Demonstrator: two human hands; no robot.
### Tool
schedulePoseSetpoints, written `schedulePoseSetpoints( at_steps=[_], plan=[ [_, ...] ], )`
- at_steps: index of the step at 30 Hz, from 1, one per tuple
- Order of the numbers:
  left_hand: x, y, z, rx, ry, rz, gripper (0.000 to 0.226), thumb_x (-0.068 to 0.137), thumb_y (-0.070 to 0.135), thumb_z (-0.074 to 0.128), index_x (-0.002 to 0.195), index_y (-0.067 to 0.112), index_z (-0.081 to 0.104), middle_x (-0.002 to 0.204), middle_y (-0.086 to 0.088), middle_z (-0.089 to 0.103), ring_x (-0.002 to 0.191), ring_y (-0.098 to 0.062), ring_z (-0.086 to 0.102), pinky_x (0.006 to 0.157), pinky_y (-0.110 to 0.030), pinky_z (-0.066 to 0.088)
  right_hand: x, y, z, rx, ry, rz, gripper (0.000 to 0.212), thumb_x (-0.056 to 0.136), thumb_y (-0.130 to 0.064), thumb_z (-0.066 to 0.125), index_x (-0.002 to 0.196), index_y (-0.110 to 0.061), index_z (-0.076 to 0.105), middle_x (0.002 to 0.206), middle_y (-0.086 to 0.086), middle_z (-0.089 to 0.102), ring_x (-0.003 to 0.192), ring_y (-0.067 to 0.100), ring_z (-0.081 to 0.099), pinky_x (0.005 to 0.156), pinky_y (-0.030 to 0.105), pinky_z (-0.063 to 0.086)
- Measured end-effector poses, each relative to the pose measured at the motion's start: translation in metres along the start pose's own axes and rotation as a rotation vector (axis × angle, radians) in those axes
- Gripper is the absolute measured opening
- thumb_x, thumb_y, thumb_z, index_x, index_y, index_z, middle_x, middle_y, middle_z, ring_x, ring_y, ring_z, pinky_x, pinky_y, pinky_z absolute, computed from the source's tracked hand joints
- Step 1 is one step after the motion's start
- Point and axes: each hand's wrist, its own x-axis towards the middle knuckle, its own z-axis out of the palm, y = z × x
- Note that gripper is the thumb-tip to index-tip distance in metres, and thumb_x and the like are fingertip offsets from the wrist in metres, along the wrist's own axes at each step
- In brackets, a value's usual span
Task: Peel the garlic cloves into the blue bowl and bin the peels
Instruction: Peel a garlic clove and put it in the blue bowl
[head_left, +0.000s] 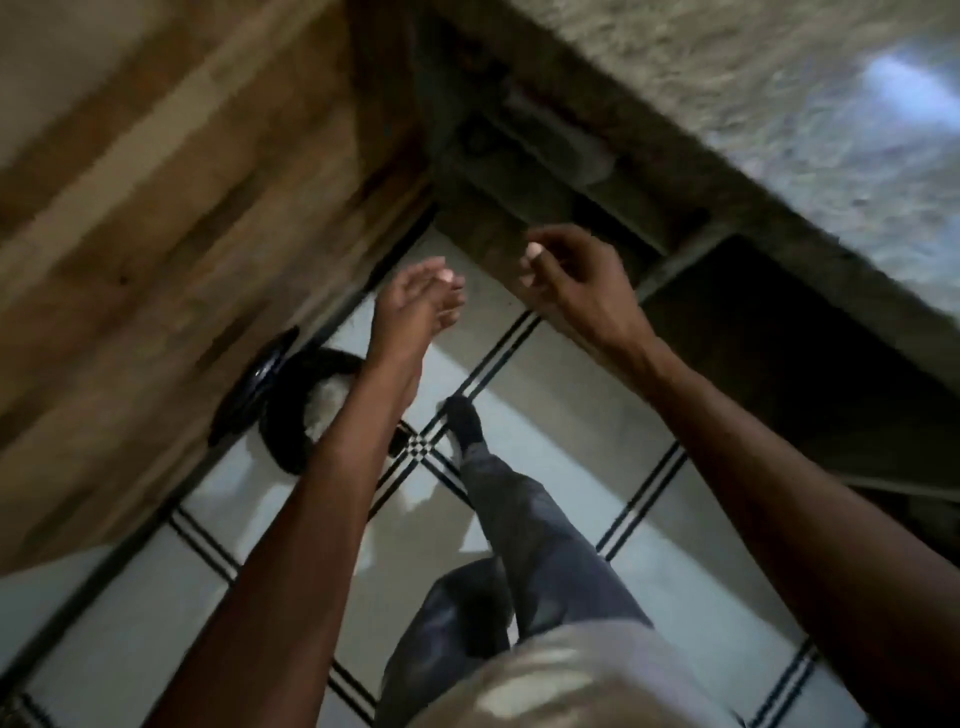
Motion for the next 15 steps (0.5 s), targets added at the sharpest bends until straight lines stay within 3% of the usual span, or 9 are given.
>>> schedulePoseSetpoints(
  at_steps=[7,11,15],
  plan=[
    [-0.063,0.068,0.202,0.24,-0.348,0.209,0.023,0.104,0.007,0.057,0.127,0.005,0.058,0.099,-0.01,0.072,0.077,-0.011,0.069,0.068,-0.02,0.055,-0.112,0.001,-0.207,0.085,0.443,0.037,0.027,0.106,-0.032,0.06,0.129,-0.021,0.066,0.111,0.001,0.075,0.096,0.009,0.076,0.089,0.043,0.064],
    [-0.087,0.073,0.304,0.368,-0.534,0.254,0.017,0.102,0.002,0.058,0.118,0.008,0.057,0.089,-0.007,0.068,0.069,-0.009,0.065,0.062,-0.018,0.052,-0.157,0.025,-0.293,-0.009,0.664,0.087,0.025,0.105,-0.037,0.061,0.127,-0.028,0.066,0.105,-0.008,0.074,0.093,0.003,0.074,0.076,0.031,0.065],
    [-0.097,0.063,0.398,0.475,-0.647,0.28,0.017,0.103,0.002,0.056,0.119,0.008,0.057,0.095,-0.012,0.069,0.075,-0.016,0.066,0.061,-0.018,0.054,-0.186,0.069,-0.364,-0.101,0.768,0.153,0.029,0.104,-0.034,0.064,0.13,-0.022,0.067,0.106,-0.008,0.071,0.091,-0.002,0.068,0.064,0.016,0.054]
  ],
)
